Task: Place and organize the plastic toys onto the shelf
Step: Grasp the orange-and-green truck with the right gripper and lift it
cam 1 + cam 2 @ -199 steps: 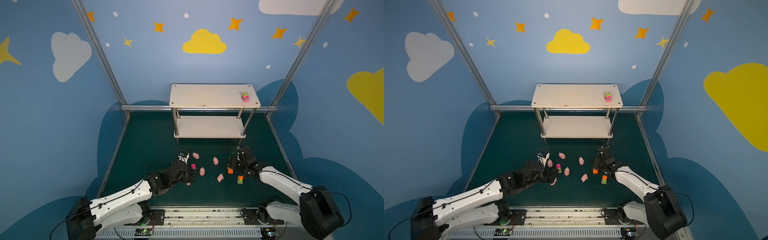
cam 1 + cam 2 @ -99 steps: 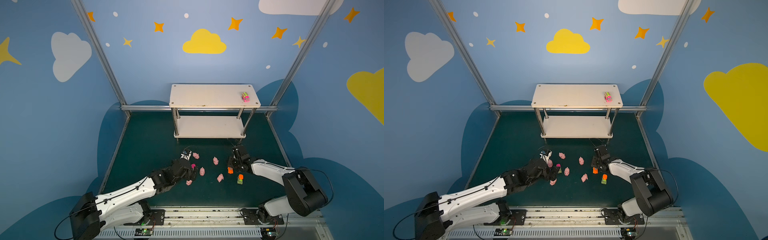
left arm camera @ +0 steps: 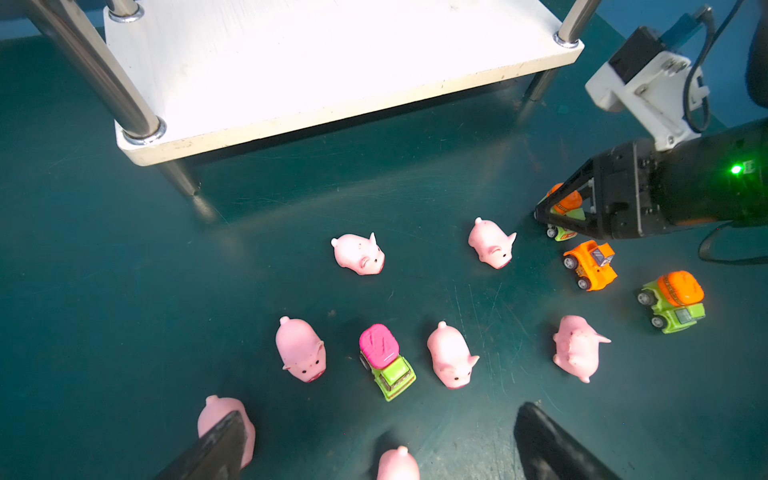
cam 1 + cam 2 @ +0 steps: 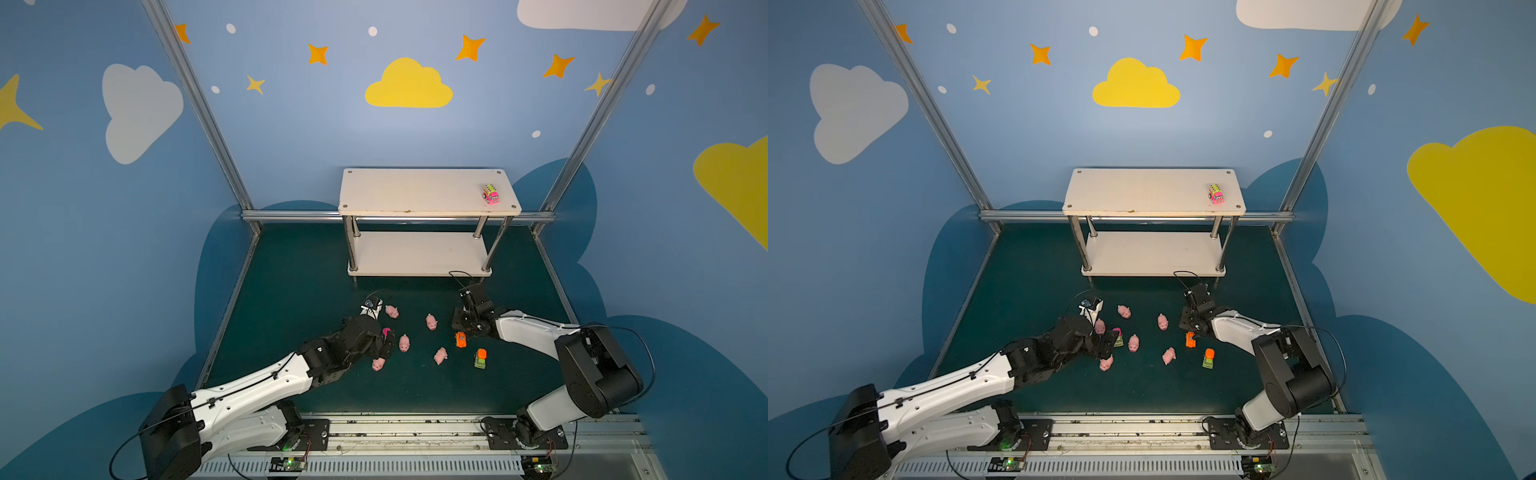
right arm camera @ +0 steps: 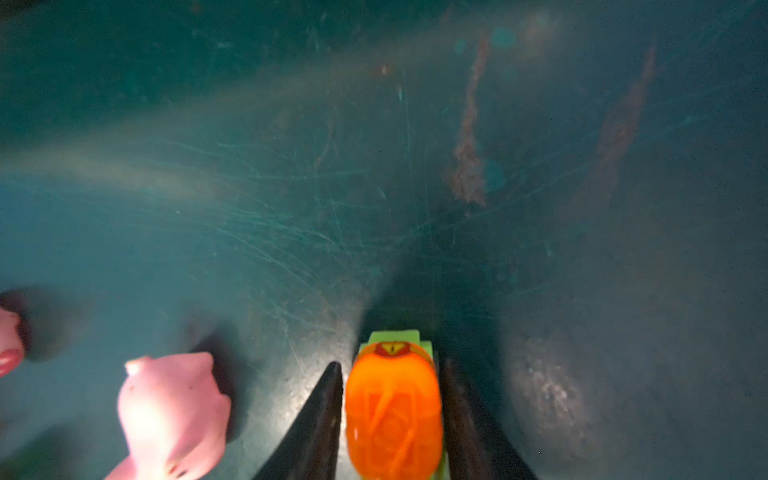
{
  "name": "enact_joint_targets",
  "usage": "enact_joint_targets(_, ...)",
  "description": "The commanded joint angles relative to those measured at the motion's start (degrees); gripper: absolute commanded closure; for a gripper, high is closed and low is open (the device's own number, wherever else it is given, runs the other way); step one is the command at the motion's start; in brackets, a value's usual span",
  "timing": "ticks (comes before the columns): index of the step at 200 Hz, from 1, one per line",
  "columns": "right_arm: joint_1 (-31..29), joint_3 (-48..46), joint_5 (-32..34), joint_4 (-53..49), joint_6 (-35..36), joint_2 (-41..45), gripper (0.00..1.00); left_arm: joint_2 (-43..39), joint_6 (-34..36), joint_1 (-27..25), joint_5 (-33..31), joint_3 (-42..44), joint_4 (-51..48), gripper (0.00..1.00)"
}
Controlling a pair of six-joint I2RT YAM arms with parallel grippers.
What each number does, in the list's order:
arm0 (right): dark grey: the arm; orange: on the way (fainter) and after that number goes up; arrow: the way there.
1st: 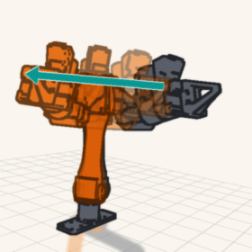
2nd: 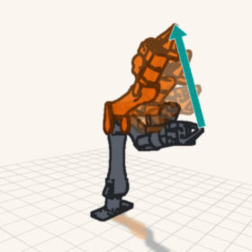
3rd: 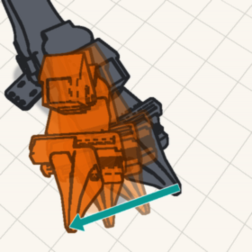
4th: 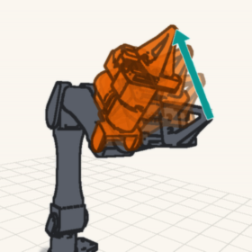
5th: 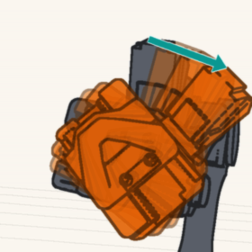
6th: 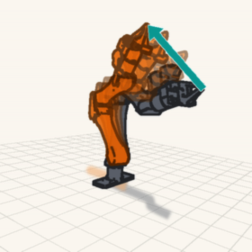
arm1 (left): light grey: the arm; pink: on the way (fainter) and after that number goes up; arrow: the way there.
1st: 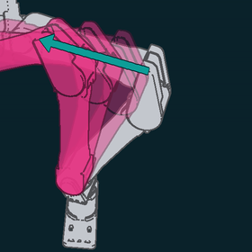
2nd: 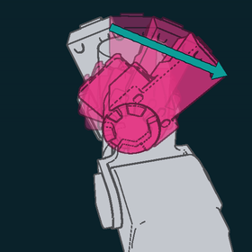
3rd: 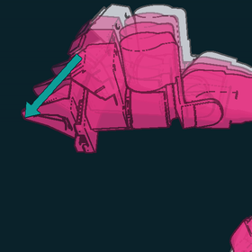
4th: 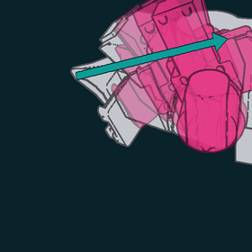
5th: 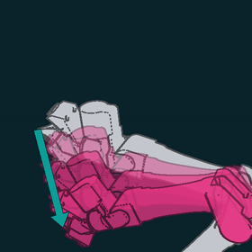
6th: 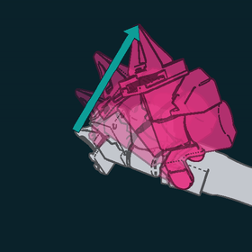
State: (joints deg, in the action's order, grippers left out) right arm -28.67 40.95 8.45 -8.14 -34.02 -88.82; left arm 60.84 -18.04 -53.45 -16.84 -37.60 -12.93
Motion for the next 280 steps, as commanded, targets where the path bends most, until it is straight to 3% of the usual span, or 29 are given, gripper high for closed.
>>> enact_joint_targets(1, -0.6, 1.4, 1.6, -2.9, 0.3, -1.2, 0.59, -1.2, 0.8, 0.4, -0.2, -0.9, 0.4, 0.0)
enact_joint_targets(29, -1.1, 1.7, 1.9, -3.8, -0.2, -1.8, 0.55, -2.1, 0.7, 0.5, -0.1, -0.3, 0.4, 0.0)
enact_joint_targets(95, -2.4, 1.6, 3.1, -5.7, -1.5, -2.7, 0.58, -5.1, 0.7, 1.1, 0.0, 1.2, 0.0, 0.0)
enact_joint_targets(172, -4.0, 3.1, 5.2, -9.3, -1.2, -1.6, 0.74, -6.8, 0.5, 1.2, 0.1, 1.8, 0.0, 0.0)
enact_joint_targets(280, -5.3, 14.9, 5.9, -26.0, 6.3, 12.9, 0.76, -9.8, 0.6, 1.2, 0.4, -0.8, -2.9, 0.0)
